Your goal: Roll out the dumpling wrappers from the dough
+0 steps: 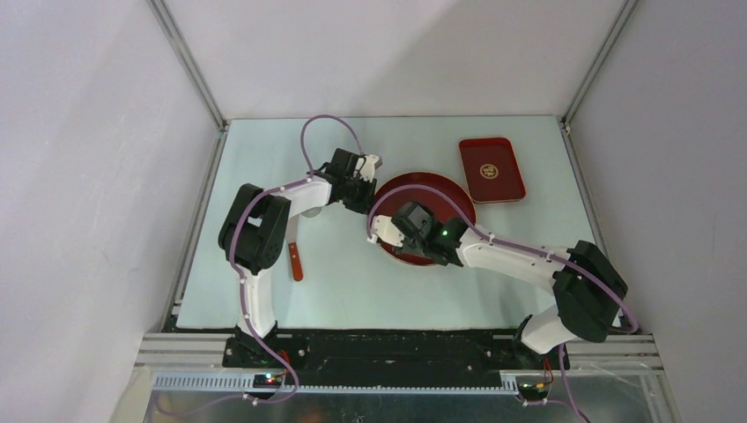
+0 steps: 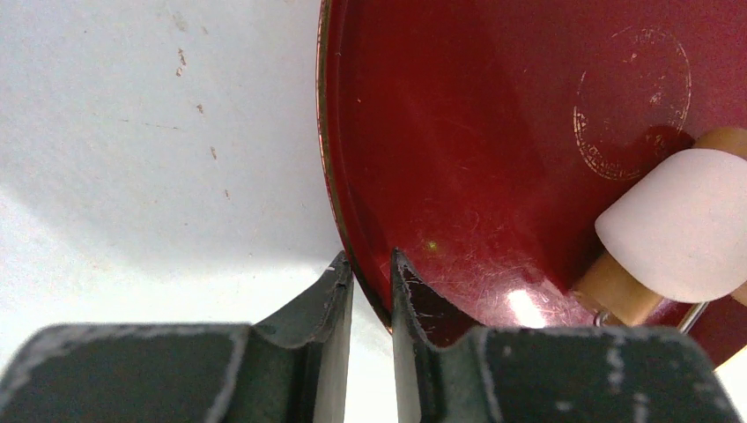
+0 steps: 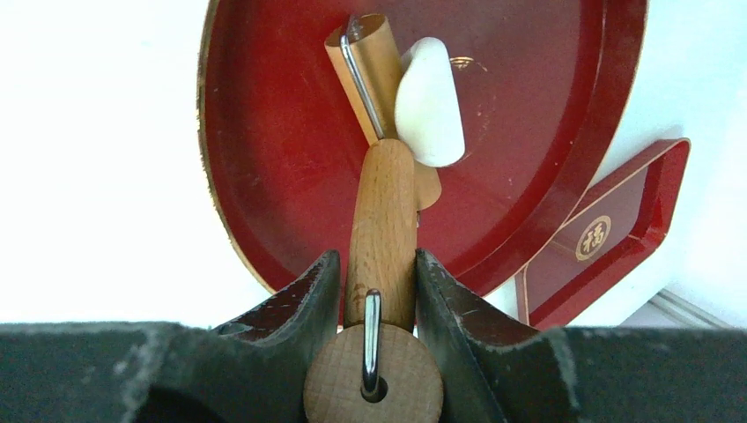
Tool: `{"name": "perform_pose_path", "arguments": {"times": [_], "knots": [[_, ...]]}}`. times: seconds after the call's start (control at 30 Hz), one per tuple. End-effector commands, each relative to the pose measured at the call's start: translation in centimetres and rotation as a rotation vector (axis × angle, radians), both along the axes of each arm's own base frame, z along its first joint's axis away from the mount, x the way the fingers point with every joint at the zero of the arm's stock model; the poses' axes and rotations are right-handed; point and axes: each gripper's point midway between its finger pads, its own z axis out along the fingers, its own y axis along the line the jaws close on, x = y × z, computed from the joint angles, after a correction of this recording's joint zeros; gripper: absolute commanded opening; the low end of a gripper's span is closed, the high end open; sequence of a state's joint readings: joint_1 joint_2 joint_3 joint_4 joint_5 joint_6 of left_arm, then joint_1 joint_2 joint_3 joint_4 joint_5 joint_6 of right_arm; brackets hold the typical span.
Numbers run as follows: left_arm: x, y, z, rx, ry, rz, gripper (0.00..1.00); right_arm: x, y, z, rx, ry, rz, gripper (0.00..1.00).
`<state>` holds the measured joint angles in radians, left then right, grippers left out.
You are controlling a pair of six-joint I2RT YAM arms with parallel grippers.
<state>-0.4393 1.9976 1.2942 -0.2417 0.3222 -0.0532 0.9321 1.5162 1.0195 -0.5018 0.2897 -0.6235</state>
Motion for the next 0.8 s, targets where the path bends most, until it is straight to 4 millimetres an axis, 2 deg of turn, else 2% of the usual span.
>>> {"name": "perform_pose_path", "arguments": {"times": [0.0, 0.2, 0.27, 0.37, 0.5, 0.6, 0.77], "knots": [[0.4, 0.5, -0.4, 0.012, -0.002, 0.007, 0.24, -8.4, -2.3, -5.2, -0.071, 0.397, 0.078, 0.00], [0.4, 0.5, -0.5, 0.014, -0.002, 0.009, 0.24, -8.4, -3.4, -3.6, -0.085, 0.366, 0.101, 0.00], [0.5, 0.5, -0.5, 0.014, -0.002, 0.009, 0.24, -7.3, -3.5, -2.5, -0.060, 0.318, 0.084, 0.00], [0.5, 0.5, -0.5, 0.016, -0.003, 0.011, 0.24, -4.6, -3.5, -0.9, -0.015, 0.239, 0.028, 0.00], [0.5, 0.6, -0.5, 0.017, -0.004, 0.012, 0.24, -1.5, -3.4, 0.2, 0.020, 0.159, -0.034, 0.00], [0.5, 0.6, -0.5, 0.016, -0.004, 0.011, 0.24, -0.8, -2.9, 0.8, 0.049, 0.142, -0.032, 0.00], [0.5, 0.5, -0.5, 0.014, -0.003, 0.008, 0.24, 0.2, -2.1, 3.1, 0.059, 0.049, 0.059, 0.00]]}}
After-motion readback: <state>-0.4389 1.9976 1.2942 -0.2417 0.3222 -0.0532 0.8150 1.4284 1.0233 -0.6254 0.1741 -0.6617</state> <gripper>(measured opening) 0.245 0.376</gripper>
